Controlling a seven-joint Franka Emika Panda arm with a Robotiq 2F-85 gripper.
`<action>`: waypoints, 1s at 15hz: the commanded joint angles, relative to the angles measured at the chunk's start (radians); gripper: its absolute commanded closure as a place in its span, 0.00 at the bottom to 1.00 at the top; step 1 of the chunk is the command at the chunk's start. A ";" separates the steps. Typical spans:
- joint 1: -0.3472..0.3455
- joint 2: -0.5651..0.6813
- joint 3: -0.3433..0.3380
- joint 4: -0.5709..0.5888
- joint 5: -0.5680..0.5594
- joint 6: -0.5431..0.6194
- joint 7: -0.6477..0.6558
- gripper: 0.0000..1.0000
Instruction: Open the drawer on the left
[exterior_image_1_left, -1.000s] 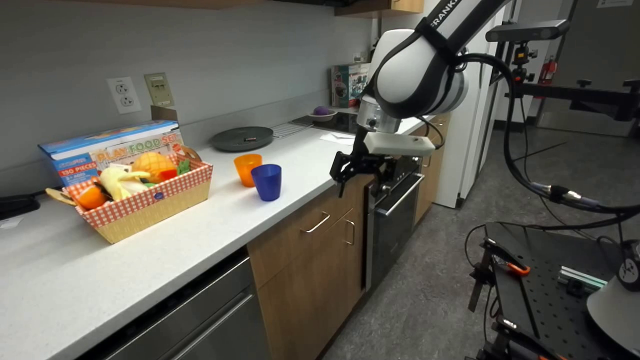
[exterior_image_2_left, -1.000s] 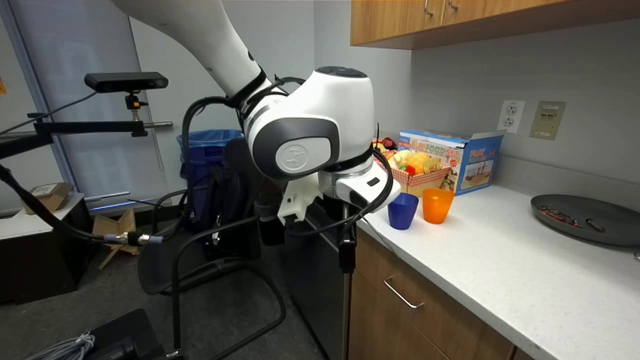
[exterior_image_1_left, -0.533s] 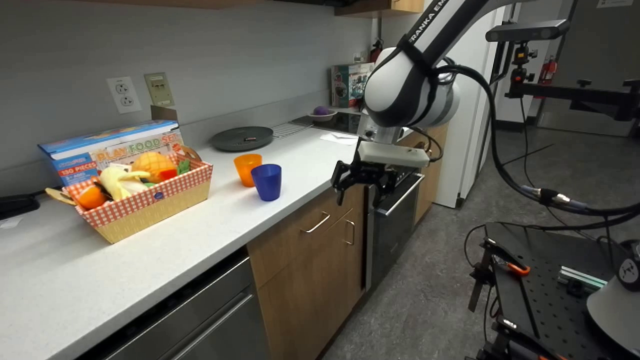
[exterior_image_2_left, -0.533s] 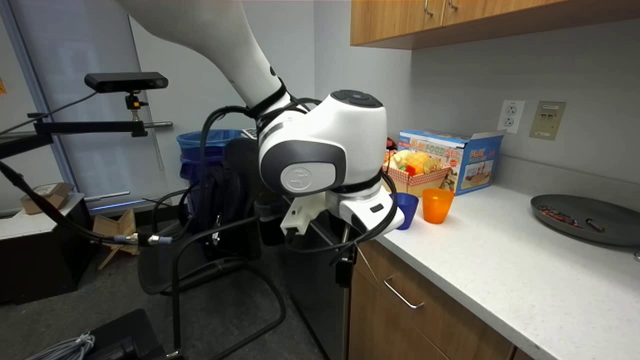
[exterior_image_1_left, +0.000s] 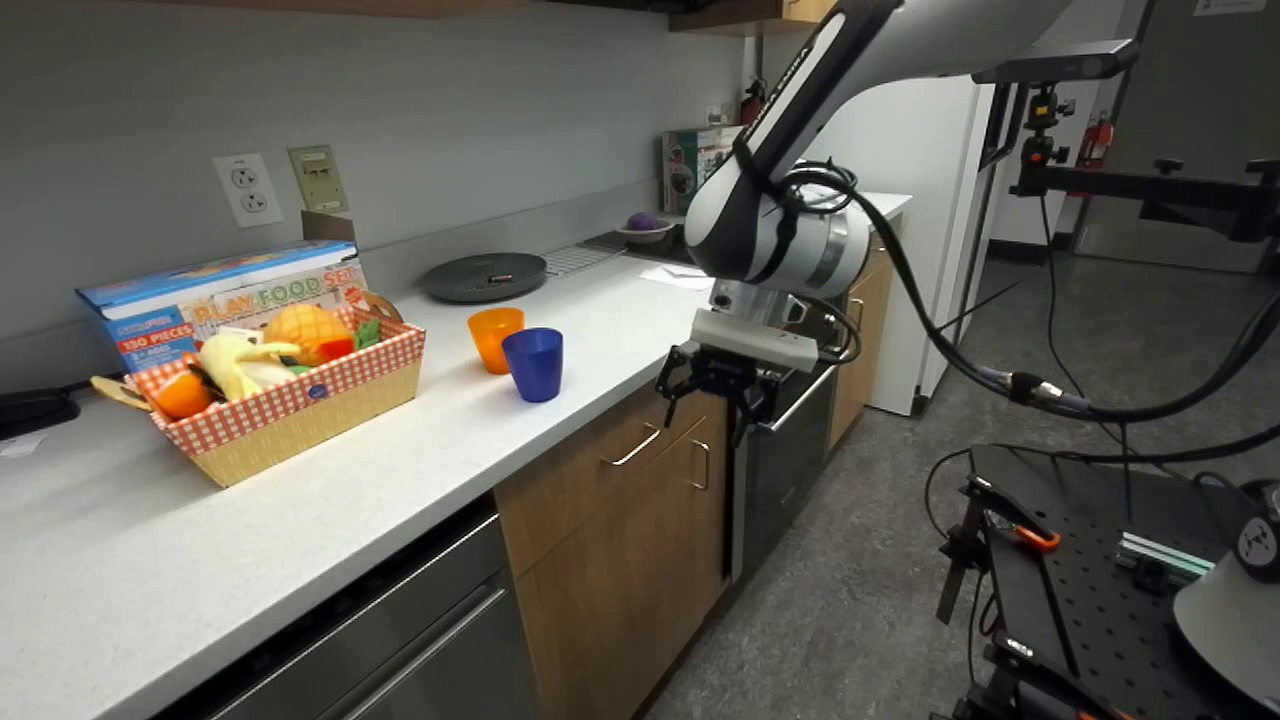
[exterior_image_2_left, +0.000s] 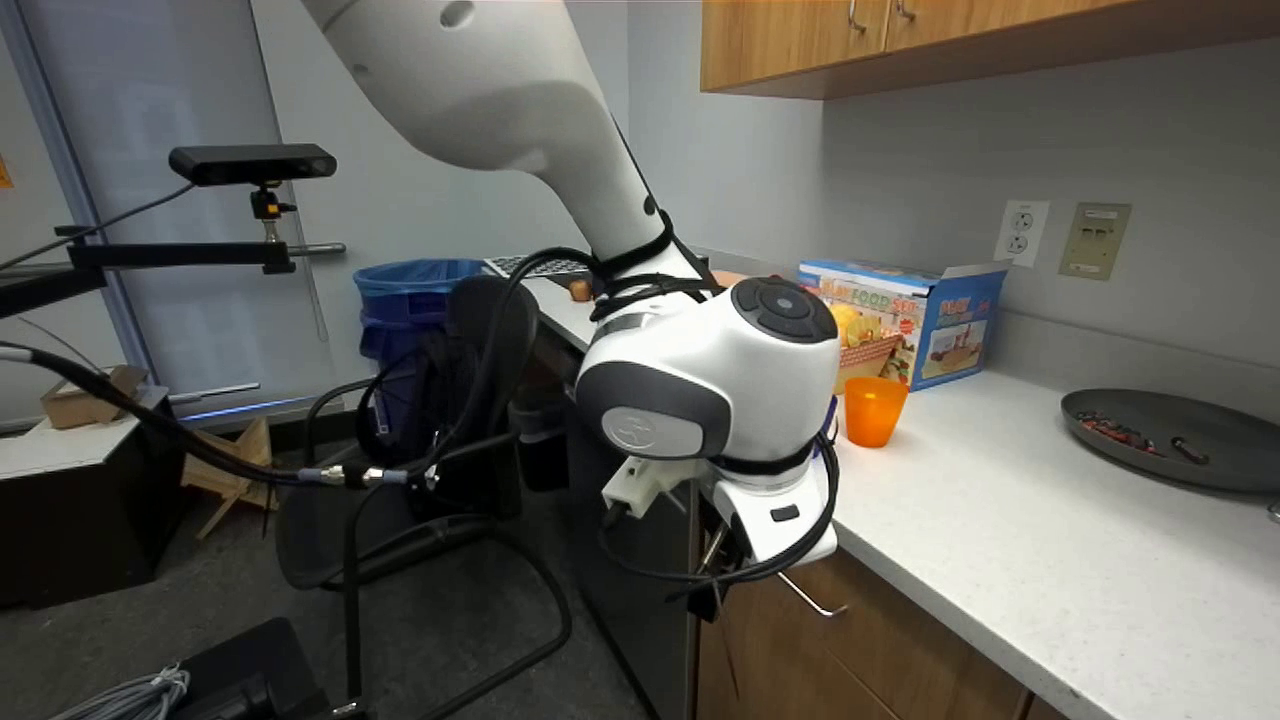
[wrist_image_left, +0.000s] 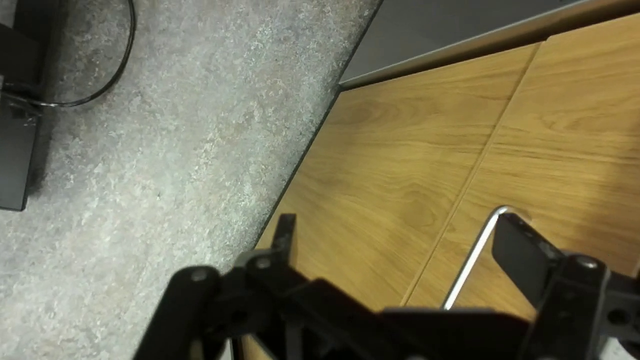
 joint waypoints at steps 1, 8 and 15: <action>-0.049 0.116 0.061 0.079 0.167 0.080 -0.105 0.00; -0.117 0.234 0.197 0.191 0.484 0.299 -0.342 0.00; -0.130 0.299 0.263 0.301 0.718 0.400 -0.543 0.00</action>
